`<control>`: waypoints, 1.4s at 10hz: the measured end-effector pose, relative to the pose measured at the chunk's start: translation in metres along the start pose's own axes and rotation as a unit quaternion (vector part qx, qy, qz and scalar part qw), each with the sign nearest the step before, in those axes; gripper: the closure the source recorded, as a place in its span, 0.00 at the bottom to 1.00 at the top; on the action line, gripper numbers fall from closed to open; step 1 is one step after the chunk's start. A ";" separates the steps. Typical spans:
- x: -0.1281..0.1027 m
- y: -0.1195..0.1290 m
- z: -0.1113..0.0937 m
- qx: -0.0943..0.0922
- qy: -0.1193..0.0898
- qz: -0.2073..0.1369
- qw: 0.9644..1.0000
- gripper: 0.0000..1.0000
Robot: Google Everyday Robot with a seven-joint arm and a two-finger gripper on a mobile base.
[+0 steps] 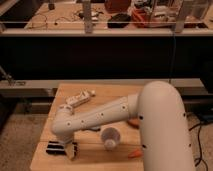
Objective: Place the eraser on the white sponge
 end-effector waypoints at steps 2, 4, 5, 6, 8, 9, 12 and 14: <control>0.001 -0.001 0.000 0.001 0.004 0.004 1.000 0.86; 0.002 -0.001 0.000 0.000 0.004 0.004 1.000 1.00; 0.002 -0.001 0.000 0.000 0.004 0.004 1.000 1.00; 0.001 -0.001 0.000 0.001 0.003 0.004 1.000 1.00; 0.001 -0.001 -0.001 0.002 0.004 0.004 1.000 1.00; 0.005 0.000 -0.006 -0.001 0.011 0.004 1.000 1.00; -0.002 -0.004 -0.040 0.002 0.010 0.004 1.000 1.00; 0.001 -0.005 -0.047 0.000 0.015 0.005 1.000 1.00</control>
